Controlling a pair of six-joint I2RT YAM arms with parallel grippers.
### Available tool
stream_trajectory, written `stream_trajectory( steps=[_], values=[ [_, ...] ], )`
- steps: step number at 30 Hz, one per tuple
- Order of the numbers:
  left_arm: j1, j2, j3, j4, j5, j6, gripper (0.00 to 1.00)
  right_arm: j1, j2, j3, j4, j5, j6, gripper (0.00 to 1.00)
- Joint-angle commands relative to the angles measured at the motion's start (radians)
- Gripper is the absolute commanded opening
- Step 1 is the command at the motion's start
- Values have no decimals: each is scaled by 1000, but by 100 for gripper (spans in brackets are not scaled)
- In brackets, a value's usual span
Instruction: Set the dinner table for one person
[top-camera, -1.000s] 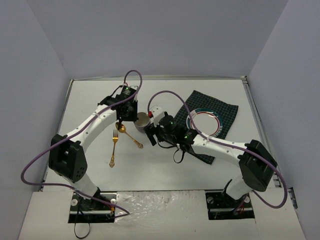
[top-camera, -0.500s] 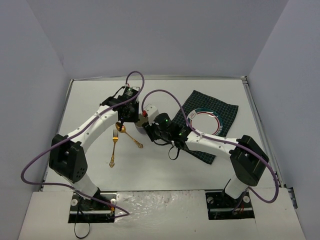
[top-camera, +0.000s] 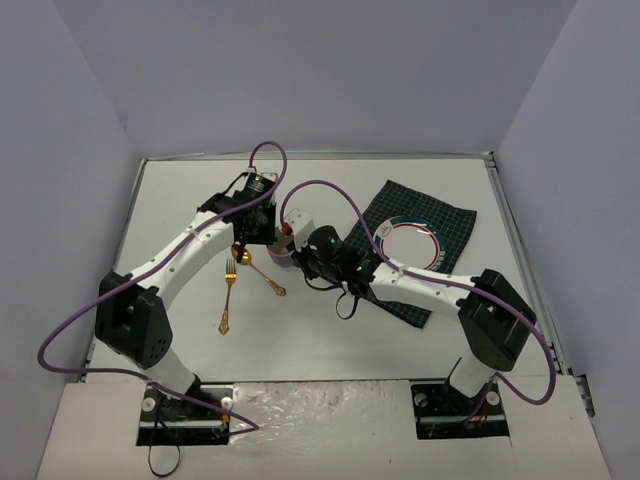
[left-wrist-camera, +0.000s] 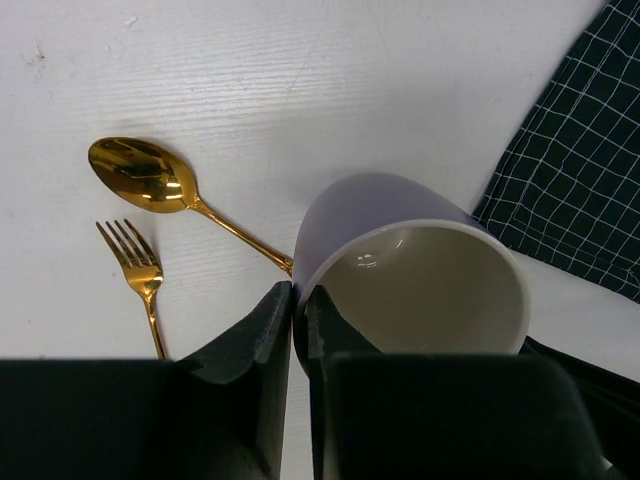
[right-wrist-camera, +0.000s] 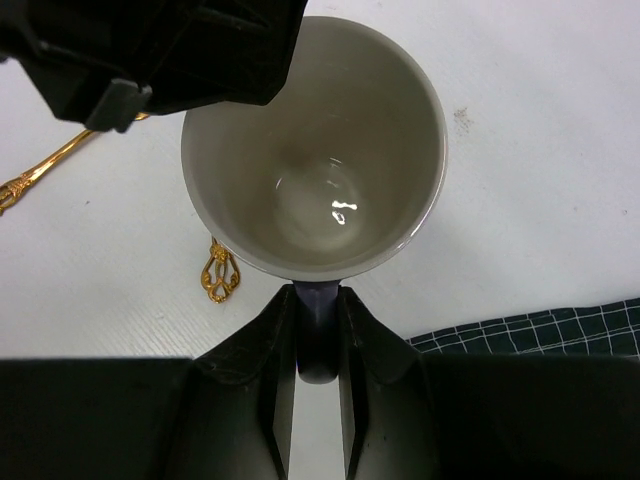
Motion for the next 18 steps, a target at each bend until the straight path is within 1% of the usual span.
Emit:
stream_trajectory(
  steps=[1,5,9,11,14,18],
  values=[
    [-6,-141,46,27,11,-22,15,-9,-48,2,74,24,-29,0],
    [-2,-198,46,25,-19,-28,33,-21,-101,-28,78,14,-45,0],
    [7,-260,61,21,-47,-27,44,-53,-165,-62,80,-2,-68,0],
    [15,-291,67,20,-61,-20,48,-79,-194,-78,80,-18,-78,0],
    [39,-354,67,25,-76,9,50,-159,-277,-102,85,-79,-100,0],
    [108,-426,26,44,-78,42,58,-252,-349,-101,83,-121,-158,0]
  ],
)
